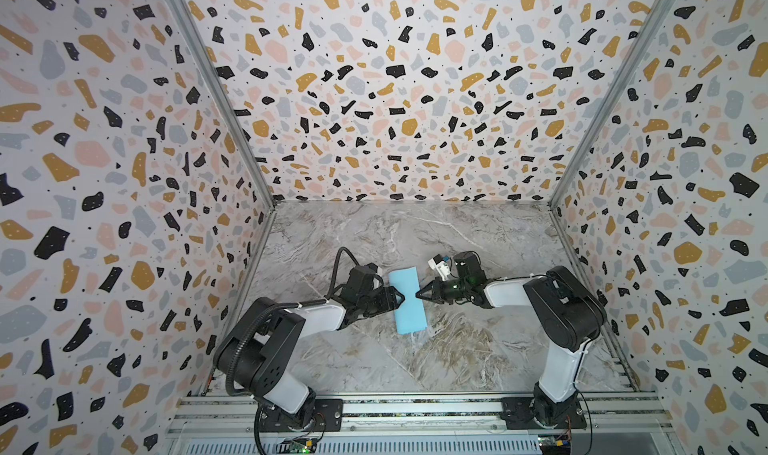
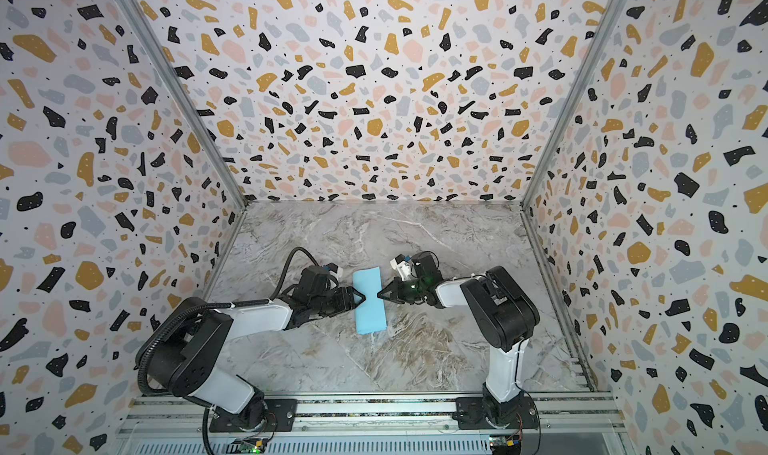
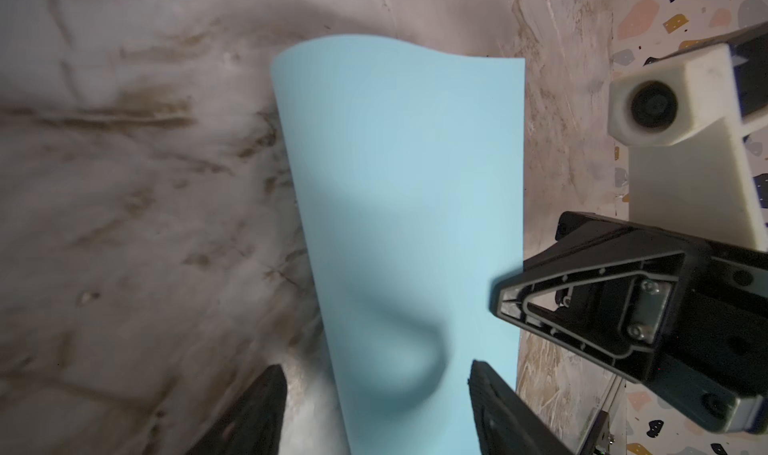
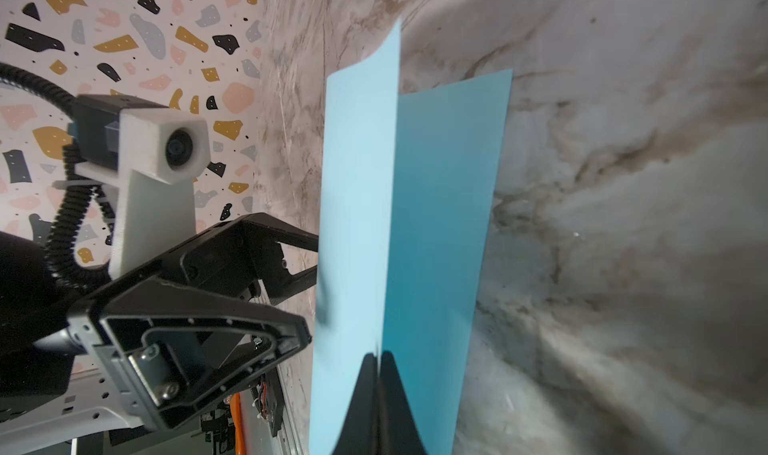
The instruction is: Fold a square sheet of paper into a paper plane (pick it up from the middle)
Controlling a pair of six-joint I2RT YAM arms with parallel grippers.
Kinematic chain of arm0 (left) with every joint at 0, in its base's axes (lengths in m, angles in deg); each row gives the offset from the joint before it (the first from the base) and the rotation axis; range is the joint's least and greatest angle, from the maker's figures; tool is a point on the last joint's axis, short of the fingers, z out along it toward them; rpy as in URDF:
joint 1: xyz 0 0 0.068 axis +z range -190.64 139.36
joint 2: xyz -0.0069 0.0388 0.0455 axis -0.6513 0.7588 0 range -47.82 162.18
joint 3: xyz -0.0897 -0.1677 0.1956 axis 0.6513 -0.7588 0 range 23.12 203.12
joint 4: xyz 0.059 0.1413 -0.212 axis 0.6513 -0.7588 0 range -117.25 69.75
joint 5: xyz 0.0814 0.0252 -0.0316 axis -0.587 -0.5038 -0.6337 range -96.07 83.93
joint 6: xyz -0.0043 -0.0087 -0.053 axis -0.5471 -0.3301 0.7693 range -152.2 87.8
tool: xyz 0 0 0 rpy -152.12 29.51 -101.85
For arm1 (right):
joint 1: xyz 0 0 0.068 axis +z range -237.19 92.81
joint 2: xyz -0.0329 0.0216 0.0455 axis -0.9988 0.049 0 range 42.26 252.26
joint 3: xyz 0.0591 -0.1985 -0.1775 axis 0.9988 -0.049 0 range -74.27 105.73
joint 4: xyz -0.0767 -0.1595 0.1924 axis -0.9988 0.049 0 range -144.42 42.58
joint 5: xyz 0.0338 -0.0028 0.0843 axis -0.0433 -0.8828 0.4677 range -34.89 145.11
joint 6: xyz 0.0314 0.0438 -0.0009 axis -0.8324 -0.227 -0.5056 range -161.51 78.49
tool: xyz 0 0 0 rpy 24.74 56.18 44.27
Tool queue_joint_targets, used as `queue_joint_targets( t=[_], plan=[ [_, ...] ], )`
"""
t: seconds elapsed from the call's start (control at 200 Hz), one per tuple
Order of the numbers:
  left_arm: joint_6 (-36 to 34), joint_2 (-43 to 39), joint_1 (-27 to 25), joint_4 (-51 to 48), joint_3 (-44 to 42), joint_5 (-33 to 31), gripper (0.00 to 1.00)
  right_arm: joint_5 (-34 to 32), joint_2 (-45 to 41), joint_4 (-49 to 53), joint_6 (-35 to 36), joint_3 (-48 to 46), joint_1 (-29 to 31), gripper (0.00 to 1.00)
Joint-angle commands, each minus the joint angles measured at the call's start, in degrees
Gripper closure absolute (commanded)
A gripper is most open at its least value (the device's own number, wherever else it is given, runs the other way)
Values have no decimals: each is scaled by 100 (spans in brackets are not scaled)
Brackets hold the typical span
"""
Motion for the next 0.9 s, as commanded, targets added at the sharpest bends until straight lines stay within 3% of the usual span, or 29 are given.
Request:
queue_joint_targets(
  t=[0.0,0.506,0.731,0.896],
  plan=[
    [-143,81,10,-137,151,-82,31,-42,82,437,291,266,59,99],
    [-362,645,10,-1326,612,-635,46,-156,338,982,584,704,120,93],
    [-613,838,10,-1754,646,-928,51,-712,-274,1420,905,704,70,63],
    [-710,925,8,-1886,648,-968,53,-1580,-933,1647,1196,462,3,38]
  ],
)
